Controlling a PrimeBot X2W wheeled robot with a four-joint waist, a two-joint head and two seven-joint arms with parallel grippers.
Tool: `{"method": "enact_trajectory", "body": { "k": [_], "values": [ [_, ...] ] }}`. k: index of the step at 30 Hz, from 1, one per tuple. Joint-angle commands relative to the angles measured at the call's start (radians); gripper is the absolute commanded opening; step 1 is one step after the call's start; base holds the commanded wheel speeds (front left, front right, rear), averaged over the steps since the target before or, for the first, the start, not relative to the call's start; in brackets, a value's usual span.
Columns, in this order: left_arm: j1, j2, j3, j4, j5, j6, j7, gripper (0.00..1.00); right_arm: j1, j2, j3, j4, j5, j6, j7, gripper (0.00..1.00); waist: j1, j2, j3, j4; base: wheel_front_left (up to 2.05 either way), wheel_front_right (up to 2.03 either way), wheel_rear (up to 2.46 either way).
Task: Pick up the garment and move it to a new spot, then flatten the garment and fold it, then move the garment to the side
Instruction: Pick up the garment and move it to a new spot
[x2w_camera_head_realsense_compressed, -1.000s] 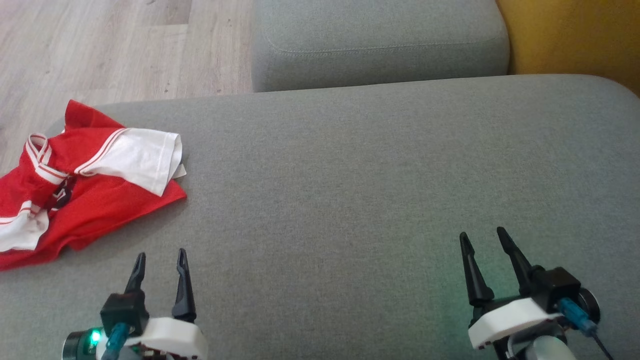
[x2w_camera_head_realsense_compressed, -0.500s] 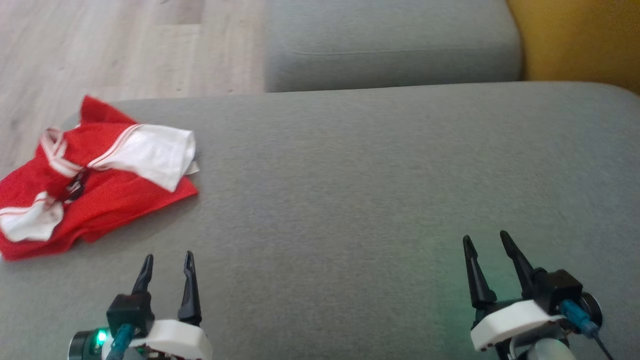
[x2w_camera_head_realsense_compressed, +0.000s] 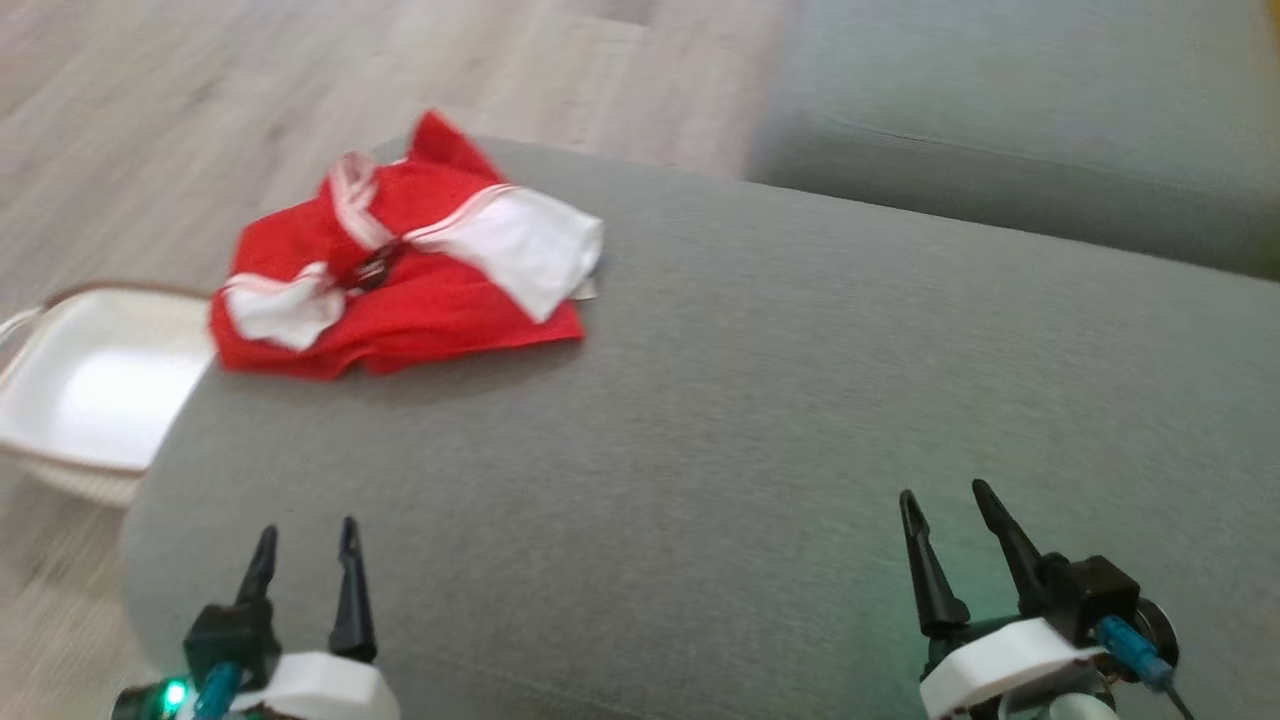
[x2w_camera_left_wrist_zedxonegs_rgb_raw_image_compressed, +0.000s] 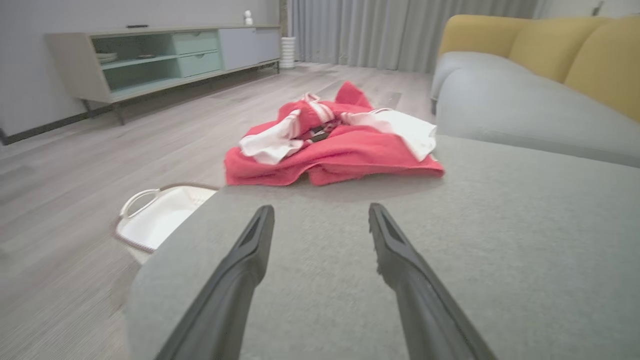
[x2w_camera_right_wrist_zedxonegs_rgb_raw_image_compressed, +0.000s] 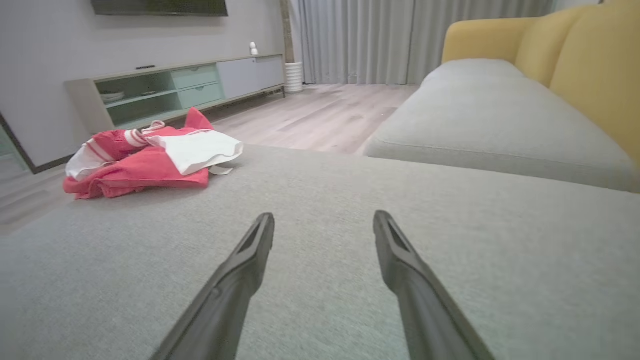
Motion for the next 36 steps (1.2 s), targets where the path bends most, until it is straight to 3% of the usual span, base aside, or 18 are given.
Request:
{"method": "enact_trajectory", "body": {
  "k": [1,7,10,18,27,36],
  "values": [
    [-0.029,0.012,0.037,-0.036,-0.010,0.005,-0.012,1.00,-0.054,-0.005,0.028,-0.029,0.005,0.008,-0.012,1.00,0.0000,0.0000,0.006,0.050,0.00,0.00,0.00],
    [-0.025,0.016,0.066,-0.056,-0.030,0.013,-0.012,1.00,-0.071,-0.004,0.050,-0.035,0.006,0.008,-0.012,1.00,0.0000,0.0000,0.032,0.041,0.00,0.00,0.00],
    [-0.086,0.021,0.089,-0.080,-0.063,0.006,-0.004,1.00,-0.105,-0.021,0.058,-0.062,0.002,0.008,-0.012,1.00,0.0000,0.0000,0.106,0.008,0.00,0.00,0.00],
    [-0.403,0.157,0.145,-0.040,-0.092,-0.039,0.136,1.00,-0.205,-0.109,0.067,-0.131,-0.014,0.008,0.000,1.00,0.0000,0.0000,0.336,-0.048,0.00,0.00,0.00],
    [-0.782,0.253,0.141,0.309,-0.106,-0.066,0.347,1.00,-0.249,-0.217,0.045,-0.250,-0.012,0.008,0.069,1.00,0.0000,0.0000,0.473,-0.075,0.00,0.00,0.00],
    [-0.963,0.299,0.104,0.612,-0.067,-0.055,0.377,1.00,-0.218,-0.258,0.033,-0.390,0.013,0.008,0.135,1.00,0.0000,0.0000,0.522,-0.120,0.00,0.00,0.00]
  ]
}}
